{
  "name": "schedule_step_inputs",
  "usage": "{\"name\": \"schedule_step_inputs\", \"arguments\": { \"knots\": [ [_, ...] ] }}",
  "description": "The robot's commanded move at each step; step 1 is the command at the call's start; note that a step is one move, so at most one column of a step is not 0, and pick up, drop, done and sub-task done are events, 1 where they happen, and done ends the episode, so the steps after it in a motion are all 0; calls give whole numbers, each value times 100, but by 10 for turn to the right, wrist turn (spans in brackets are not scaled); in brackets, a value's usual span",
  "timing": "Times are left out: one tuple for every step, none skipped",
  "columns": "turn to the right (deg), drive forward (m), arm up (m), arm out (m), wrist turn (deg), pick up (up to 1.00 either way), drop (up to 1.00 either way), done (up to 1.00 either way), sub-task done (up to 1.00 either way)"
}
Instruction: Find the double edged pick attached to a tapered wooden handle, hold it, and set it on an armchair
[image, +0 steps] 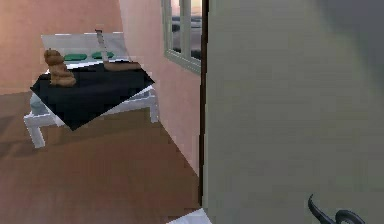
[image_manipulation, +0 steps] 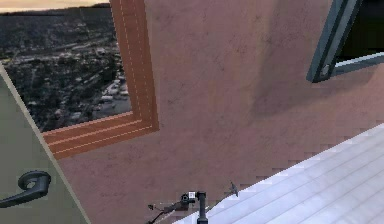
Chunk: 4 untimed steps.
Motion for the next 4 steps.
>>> {"name": "schedule_step_inputs", "arguments": {
  "knots": [
    [0, 0, 0, 0, 450, 0, 0, 0, 0],
    [0, 0, 0, 0, 450, 0, 0, 0, 0],
    [0, 0, 0, 0, 270, 0, 0, 0, 0],
    [0, 0, -30, 0, 0, 0, 0, 0, 0]
  ]
}}
